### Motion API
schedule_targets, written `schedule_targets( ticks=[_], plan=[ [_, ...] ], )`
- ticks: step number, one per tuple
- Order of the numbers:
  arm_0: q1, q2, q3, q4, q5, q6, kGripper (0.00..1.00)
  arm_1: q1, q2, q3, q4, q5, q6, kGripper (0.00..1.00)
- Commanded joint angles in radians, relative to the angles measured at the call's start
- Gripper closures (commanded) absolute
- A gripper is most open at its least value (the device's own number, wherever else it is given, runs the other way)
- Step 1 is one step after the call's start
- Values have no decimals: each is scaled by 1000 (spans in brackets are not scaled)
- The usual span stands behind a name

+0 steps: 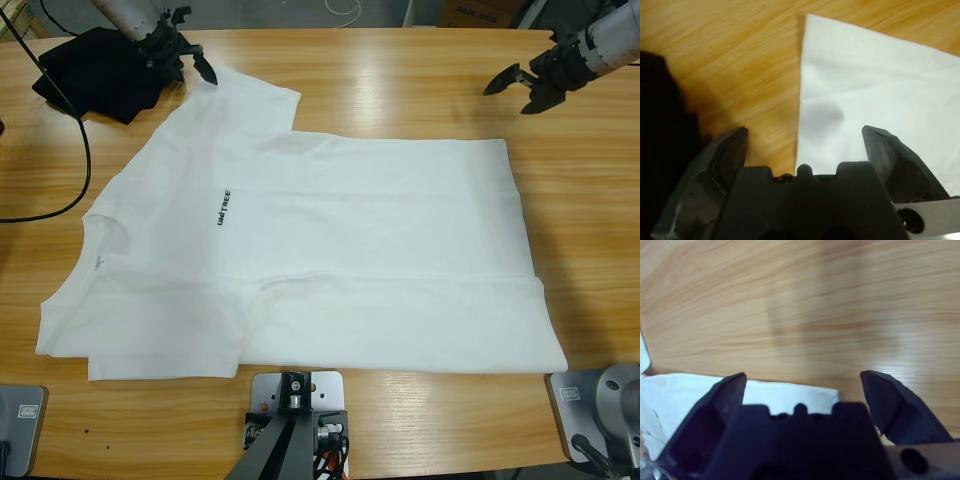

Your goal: Fold clothes

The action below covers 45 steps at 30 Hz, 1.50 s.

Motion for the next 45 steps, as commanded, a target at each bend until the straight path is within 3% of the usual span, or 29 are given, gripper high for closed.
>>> schedule_targets(
  ticks=[1,14,17,19,20,22,24,26,34,36,39,45],
  plan=[
    [23,92,-138,33,-71,-25,149,-17,31,4,-13,18,-12,73],
    [8,70,-100,83,-186,-21,287,-33,21,40,-39,18,-12,81],
    [10,70,-101,83,-182,-14,517,-34,28,44,-42,18,-12,101],
    [5,70,-100,98,-140,0,544,-36,28,53,-46,19,-12,105],
    [5,70,-100,107,-116,3,496,-37,28,56,-48,20,-12,105],
    [8,66,-108,118,-85,15,241,-38,28,60,-49,21,-12,105],
    [15,65,-126,118,-78,19,194,-39,28,60,-50,25,-12,105],
    [17,69,-128,123,-53,19,83,-39,29,60,-51,27,-12,105],
    [10,85,-121,167,19,18,81,-48,29,63,-51,26,-12,105],
    [8,85,-123,165,16,19,125,-48,29,63,-51,26,-12,105],
    [-13,83,-119,173,-21,19,270,-49,32,65,-55,26,-12,105],
    [-27,82,-113,187,-75,11,276,-53,27,67,-56,27,-12,105]
  ],
)
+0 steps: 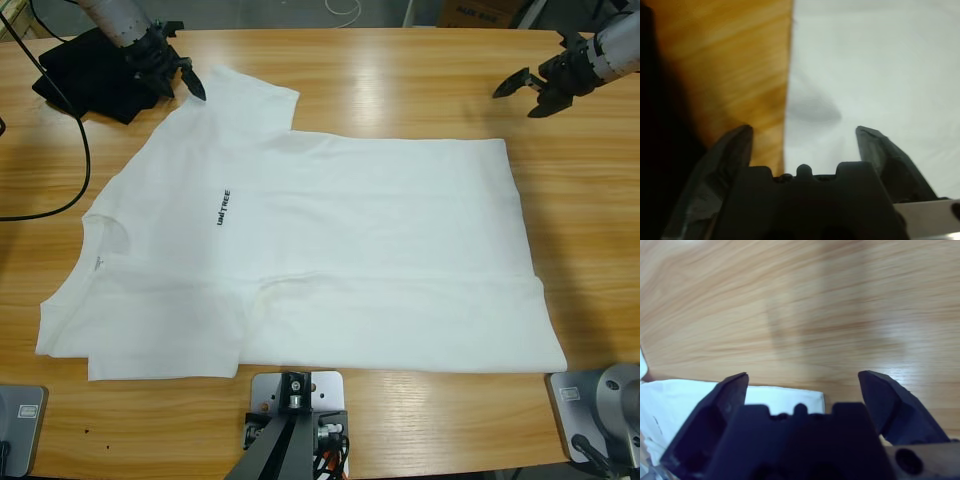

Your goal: Fold clothes

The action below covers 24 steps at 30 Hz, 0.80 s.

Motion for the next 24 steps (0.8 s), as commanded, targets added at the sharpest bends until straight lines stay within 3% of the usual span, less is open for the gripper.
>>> schedule_targets(
  ticks=[1,8,11,12,13,14,24],
  plan=[
    [-26,80,-90,27,-64,7,276,-15,26,34,-14,17,-12,105],
    [-27,78,-81,29,-80,16,298,-15,23,45,-26,17,-12,106],
    [-32,79,-81,30,-76,37,602,-15,24,45,-26,17,-12,111],
    [-35,79,-81,31,-70,39,641,-15,24,45,-26,17,-12,122],
    [-36,80,-81,32,-62,40,750,-15,25,45,-26,17,-12,141],
    [-38,81,-81,32,-54,40,981,-15,27,45,-26,17,-12,142],
    [-47,84,-82,52,-5,106,1000,-15,28,49,-26,18,-12,147]
  ],
)
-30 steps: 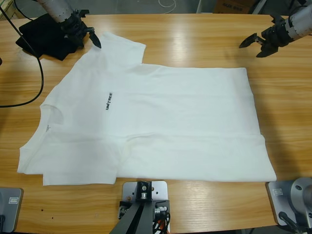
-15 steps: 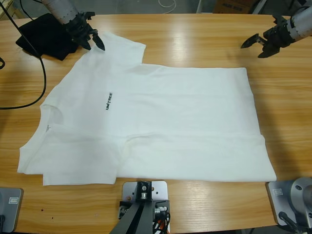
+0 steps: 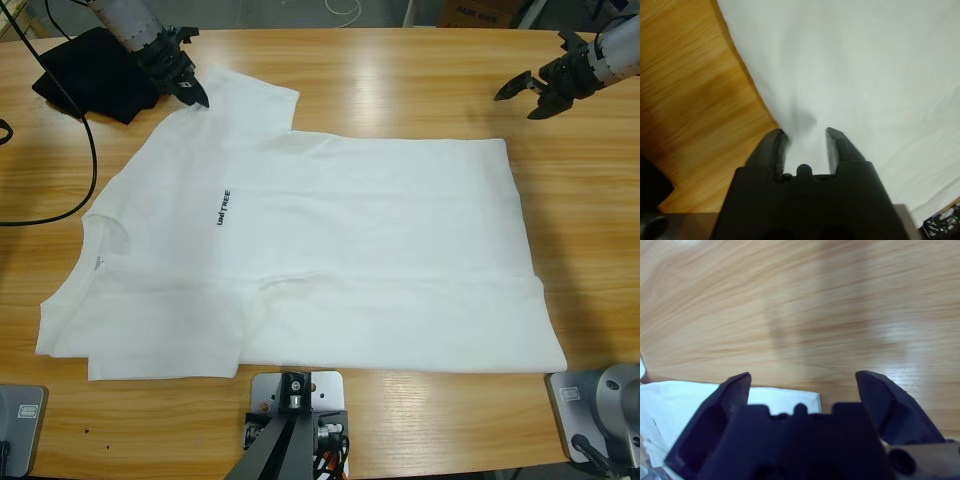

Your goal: Fold clothes

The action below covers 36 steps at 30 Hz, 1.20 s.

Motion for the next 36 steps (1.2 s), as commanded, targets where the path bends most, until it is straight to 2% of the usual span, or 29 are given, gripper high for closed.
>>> schedule_targets(
  ticks=[1,3,4,12,19,21,27,32,35,36],
  plan=[
    [-21,82,-83,27,62,70,1000,-11,30,32,-9,18,-12,151],
    [-22,83,-84,27,68,80,1000,-13,36,37,-9,36,-12,258],
    [-22,83,-85,27,68,80,1000,-17,36,45,-9,45,-12,266],
    [-19,87,-87,25,71,70,1000,-77,14,154,-55,46,13,254],
    [-16,87,-88,25,66,56,1000,-77,25,205,-98,106,14,280],
    [-16,88,-89,25,66,51,1000,-77,29,208,-108,127,11,402],
    [-13,88,-89,25,59,43,1000,-72,42,224,-116,148,7,405],
    [-11,88,-89,24,57,40,1000,-68,66,246,-136,177,-30,511],
    [-10,89,-89,24,54,38,1000,-67,79,238,-148,210,-64,529],
    [-10,90,-89,24,54,36,1000,-67,87,237,-148,215,-68,569]
  ],
)
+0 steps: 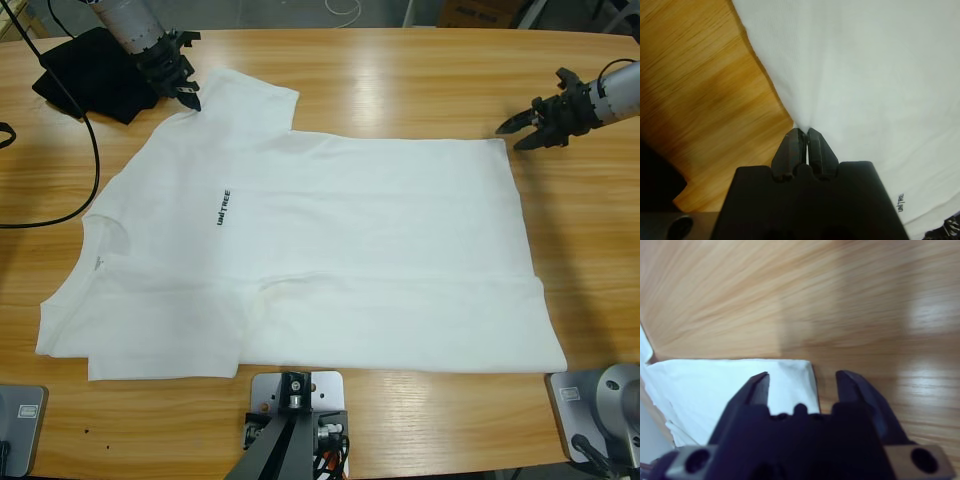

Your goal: Fold clothes

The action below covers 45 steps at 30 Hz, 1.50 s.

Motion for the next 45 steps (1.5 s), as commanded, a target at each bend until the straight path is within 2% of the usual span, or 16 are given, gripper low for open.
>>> schedule_targets(
  ticks=[1,5,6,8,9,17,22,30,32,37,45],
  plan=[
    [4,90,-89,12,-9,-15,1000,1,92,33,-34,70,-65,640],
    [4,90,-90,11,-10,-22,1000,3,102,33,-34,73,-76,655],
    [4,90,-90,11,-10,-23,1000,3,105,32,-32,73,-83,729],
    [4,90,-90,11,-10,-23,1000,3,114,32,-30,76,-100,984],
    [4,90,-90,11,-10,-23,1000,3,117,33,-29,74,-106,1000],
    [7,90,-90,11,-22,-23,1000,4,124,34,-33,49,-172,1000],
    [4,84,-89,16,-25,-26,1000,4,70,34,-44,40,-177,1000],
    [-7,-2,-83,68,-37,-44,1000,35,-77,33,5,131,-133,1000],
    [6,-20,-37,95,-74,-66,1000,51,-87,39,35,140,-133,1000],
    [42,-101,166,108,-95,-69,1000,53,-98,108,43,139,-141,1000],
    [75,-201,364,106,-125,-52,1000,56,-147,129,97,141,-144,1000]
  ],
)
